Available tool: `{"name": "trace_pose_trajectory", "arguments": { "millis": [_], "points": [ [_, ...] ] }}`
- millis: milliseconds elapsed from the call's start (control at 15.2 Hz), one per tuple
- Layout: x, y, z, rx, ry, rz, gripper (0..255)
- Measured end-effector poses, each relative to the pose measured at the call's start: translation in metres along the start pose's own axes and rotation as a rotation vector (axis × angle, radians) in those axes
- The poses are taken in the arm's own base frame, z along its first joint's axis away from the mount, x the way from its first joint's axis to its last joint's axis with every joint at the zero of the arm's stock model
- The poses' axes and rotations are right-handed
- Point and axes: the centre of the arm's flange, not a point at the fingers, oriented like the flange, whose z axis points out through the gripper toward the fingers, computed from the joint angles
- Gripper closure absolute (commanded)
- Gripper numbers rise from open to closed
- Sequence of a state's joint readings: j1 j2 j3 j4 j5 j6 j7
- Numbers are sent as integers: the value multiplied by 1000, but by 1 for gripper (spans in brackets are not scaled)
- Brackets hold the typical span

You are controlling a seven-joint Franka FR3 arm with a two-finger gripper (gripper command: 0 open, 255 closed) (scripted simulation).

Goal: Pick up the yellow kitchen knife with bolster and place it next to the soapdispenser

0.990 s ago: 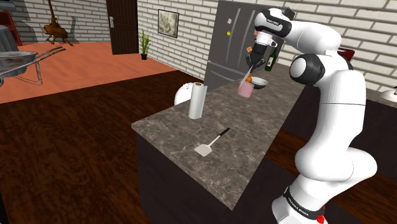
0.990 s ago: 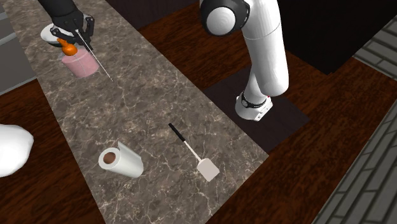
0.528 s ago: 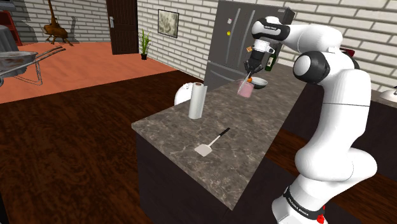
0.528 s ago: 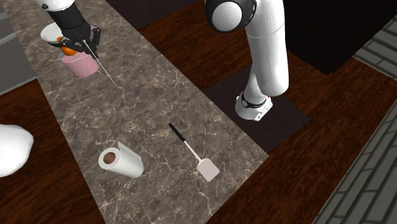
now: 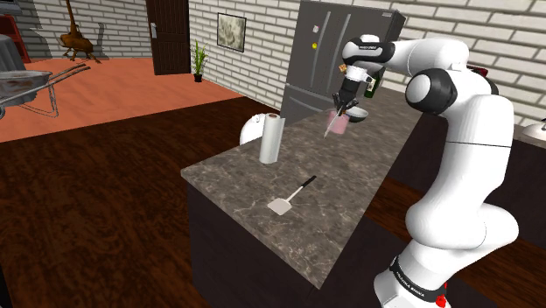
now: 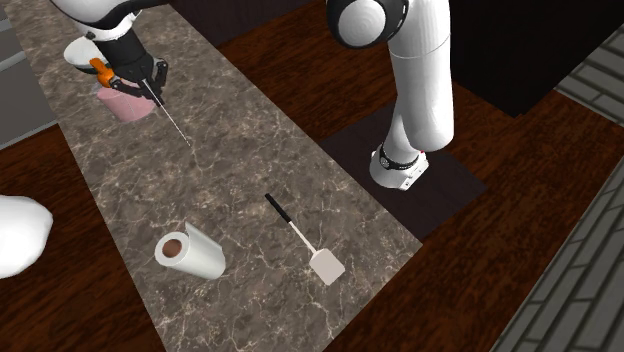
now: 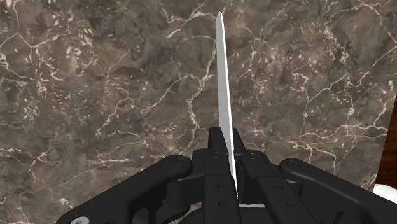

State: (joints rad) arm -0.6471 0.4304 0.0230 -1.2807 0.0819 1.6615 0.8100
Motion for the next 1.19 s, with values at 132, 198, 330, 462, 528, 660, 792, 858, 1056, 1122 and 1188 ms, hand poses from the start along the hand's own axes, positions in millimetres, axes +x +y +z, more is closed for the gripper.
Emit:
{"name": "trace_pose_trajectory", "arguments": {
  "millis": [132, 198, 330, 462, 528, 660, 792, 858, 1056, 1122, 1188],
  "points": [
    [1, -1, 10, 0, 0, 0, 255],
    [2, 0, 15, 0, 0, 0, 255],
    [3, 0, 25, 0, 0, 0, 255],
    [4, 1, 37, 0, 0, 0, 255],
    [3, 2, 42, 0, 0, 0, 255],
    [5, 1, 52, 0, 0, 0, 255],
    [6, 1, 63, 0, 0, 0, 255],
    [6, 2, 68, 0, 0, 0, 255],
    [9, 2, 82, 2, 2, 0, 255],
    [9, 2, 85, 4, 5, 1, 255],
    [10, 3, 89, 6, 8, 2, 255]
  ]
}}
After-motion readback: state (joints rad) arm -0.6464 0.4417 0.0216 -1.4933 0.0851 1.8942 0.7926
